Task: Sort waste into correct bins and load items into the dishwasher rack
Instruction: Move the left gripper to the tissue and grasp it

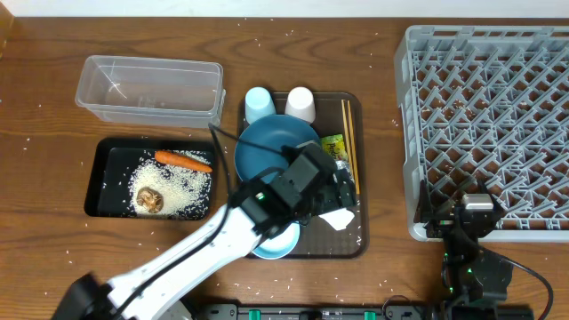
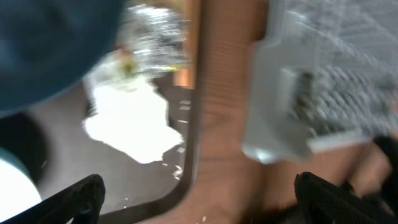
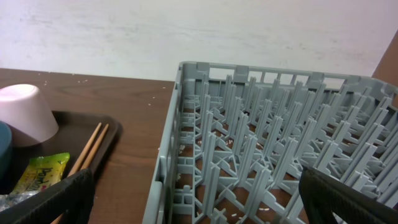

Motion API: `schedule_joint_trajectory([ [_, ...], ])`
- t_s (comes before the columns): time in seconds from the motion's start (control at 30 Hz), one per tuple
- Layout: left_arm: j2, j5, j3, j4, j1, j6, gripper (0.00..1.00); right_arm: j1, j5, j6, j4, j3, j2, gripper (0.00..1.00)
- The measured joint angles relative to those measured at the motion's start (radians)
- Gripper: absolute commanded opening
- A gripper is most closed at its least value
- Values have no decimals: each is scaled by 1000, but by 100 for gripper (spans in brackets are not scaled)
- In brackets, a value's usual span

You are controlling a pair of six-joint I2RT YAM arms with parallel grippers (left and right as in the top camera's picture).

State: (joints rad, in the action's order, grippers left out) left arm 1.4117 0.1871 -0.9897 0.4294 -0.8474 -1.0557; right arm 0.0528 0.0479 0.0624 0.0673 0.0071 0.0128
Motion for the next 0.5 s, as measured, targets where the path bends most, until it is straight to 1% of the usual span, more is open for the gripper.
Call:
schedule_joint_trajectory([
  [0.13, 93, -13, 0, 0, 0, -206, 98, 0, 0, 0, 0, 0, 0, 99],
  [0.2, 138, 8, 0, 0, 0, -319, 98, 0, 0, 0, 0, 0, 0, 99],
  [0.23, 150, 18, 0, 0, 0, -351, 96, 0, 0, 0, 0, 0, 0, 99],
  [0.27, 164, 32, 0, -1, 0, -394, 86, 0, 0, 0, 0, 0, 0, 99],
  [0.33, 181, 55, 0, -10, 0, -461, 77, 0, 0, 0, 0, 0, 0, 99],
  [0.4, 186, 69, 0, -12, 0, -495, 75, 0, 0, 0, 0, 0, 0, 99],
  [0.5, 186, 72, 0, -14, 0, -526, 75, 0, 0, 0, 0, 0, 0, 99],
])
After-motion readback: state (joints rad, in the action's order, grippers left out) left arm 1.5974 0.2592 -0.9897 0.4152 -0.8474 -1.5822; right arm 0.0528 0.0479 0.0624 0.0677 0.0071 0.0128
